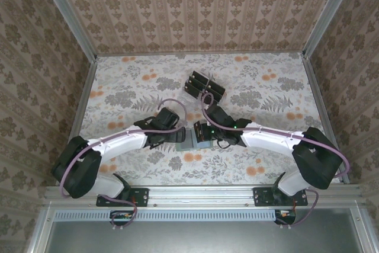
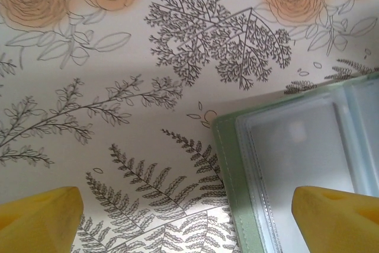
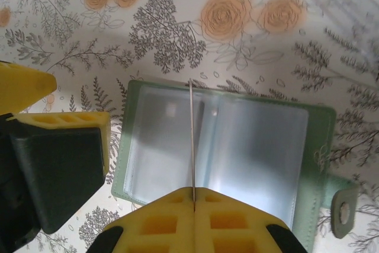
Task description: Put the credit cards into the card holder
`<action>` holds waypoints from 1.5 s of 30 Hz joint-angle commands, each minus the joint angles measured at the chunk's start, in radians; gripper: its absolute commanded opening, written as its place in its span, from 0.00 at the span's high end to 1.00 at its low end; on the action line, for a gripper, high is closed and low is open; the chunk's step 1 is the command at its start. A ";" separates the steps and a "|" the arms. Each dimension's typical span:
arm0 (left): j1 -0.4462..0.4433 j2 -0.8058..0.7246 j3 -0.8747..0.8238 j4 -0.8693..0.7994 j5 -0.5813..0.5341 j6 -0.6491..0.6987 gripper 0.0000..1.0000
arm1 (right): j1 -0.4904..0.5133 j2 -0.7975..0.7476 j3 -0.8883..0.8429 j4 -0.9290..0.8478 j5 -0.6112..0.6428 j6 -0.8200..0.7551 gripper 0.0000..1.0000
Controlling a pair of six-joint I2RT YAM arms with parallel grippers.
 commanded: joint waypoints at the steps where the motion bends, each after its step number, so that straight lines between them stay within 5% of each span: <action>1: -0.031 0.015 0.024 -0.043 -0.058 -0.005 0.00 | -0.016 -0.036 -0.050 0.136 -0.045 0.077 1.00; 27: -0.044 0.106 -0.041 0.014 -0.100 -0.051 0.00 | -0.073 0.011 -0.164 0.340 -0.194 0.135 1.00; 45: -0.027 -0.060 -0.081 0.044 -0.032 -0.034 0.00 | -0.075 0.011 -0.207 0.421 -0.192 0.173 1.00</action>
